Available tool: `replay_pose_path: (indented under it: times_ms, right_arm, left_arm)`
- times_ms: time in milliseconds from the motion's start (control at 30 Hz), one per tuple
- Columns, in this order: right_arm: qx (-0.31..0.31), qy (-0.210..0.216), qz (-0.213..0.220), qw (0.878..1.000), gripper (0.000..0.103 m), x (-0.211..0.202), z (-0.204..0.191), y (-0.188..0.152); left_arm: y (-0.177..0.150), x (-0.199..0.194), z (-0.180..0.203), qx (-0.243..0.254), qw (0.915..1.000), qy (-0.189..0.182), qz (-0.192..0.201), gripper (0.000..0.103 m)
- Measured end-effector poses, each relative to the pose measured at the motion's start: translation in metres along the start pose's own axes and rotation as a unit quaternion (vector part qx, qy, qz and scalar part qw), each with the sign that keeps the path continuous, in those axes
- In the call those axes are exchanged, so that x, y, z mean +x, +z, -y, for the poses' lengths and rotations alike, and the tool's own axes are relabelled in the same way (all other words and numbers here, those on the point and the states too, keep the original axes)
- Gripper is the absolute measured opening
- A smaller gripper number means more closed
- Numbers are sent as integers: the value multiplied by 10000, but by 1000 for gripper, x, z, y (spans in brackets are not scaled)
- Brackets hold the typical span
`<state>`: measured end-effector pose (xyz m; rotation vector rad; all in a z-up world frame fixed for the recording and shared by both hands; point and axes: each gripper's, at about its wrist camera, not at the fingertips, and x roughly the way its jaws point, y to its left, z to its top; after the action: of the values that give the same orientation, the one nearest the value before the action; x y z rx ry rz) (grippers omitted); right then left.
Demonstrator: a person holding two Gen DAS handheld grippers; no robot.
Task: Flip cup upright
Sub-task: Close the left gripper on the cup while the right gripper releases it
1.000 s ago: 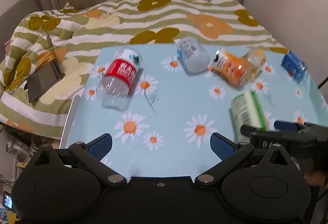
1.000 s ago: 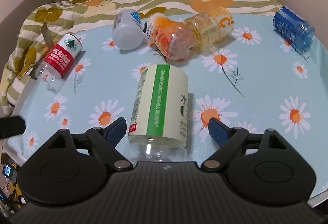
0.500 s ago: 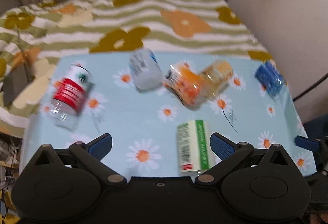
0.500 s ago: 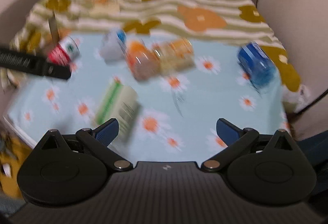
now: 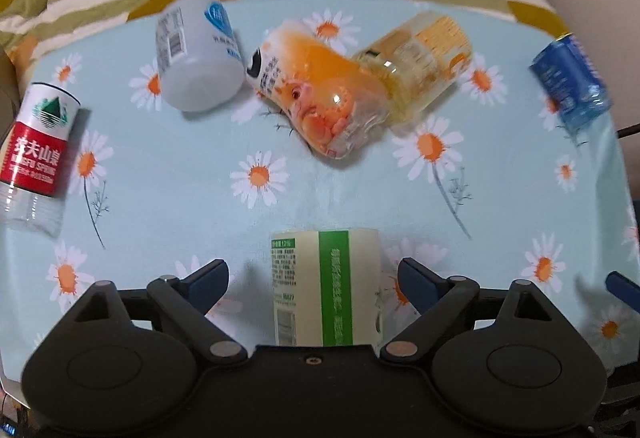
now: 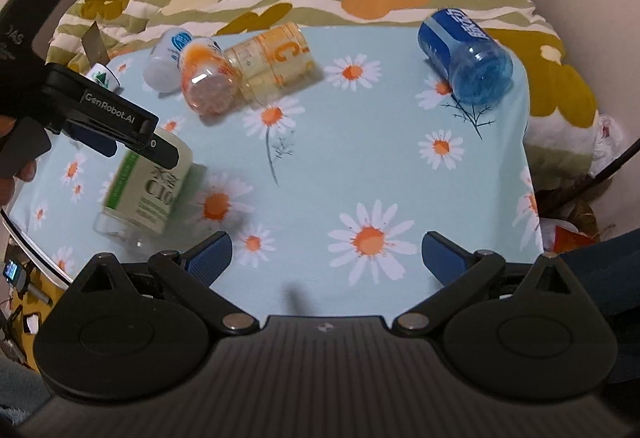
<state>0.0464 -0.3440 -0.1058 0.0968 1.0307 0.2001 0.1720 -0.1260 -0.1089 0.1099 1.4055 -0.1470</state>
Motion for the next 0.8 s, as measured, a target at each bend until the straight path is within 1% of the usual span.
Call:
replay_pose_path:
  times_ms: [167, 233, 267, 300, 367, 600, 800]
  right_arm:
    - [120, 185, -62, 9997, 103, 10, 14, 1]
    - [120, 225, -83, 9996, 103, 13, 17, 2]
    - [115, 234, -85, 9996, 103, 14, 17, 2]
    - [117, 247, -81, 9996, 103, 14, 17, 3]
    - [135, 279, -72, 9995, 103, 15, 18, 3]
    - [238, 319, -30, 9992, 103, 14, 19, 3]
    - [304, 293, 99, 9991, 103, 5, 18, 4]
  left_arm:
    - [8, 16, -1, -171, 9996, -11, -230, 87]
    - [9, 20, -1, -206, 9993, -17, -300, 80]
    - [9, 22, 0, -219, 9991, -23, -351, 72]
    - [9, 25, 0, -227, 9990, -32, -389, 67]
    - [8, 26, 0, -261, 9989, -62, -390, 66]
    - [2, 22, 8, -99, 9996, -63, -263, 62]
    - [1, 16, 15, 74, 9997, -112, -198, 62]
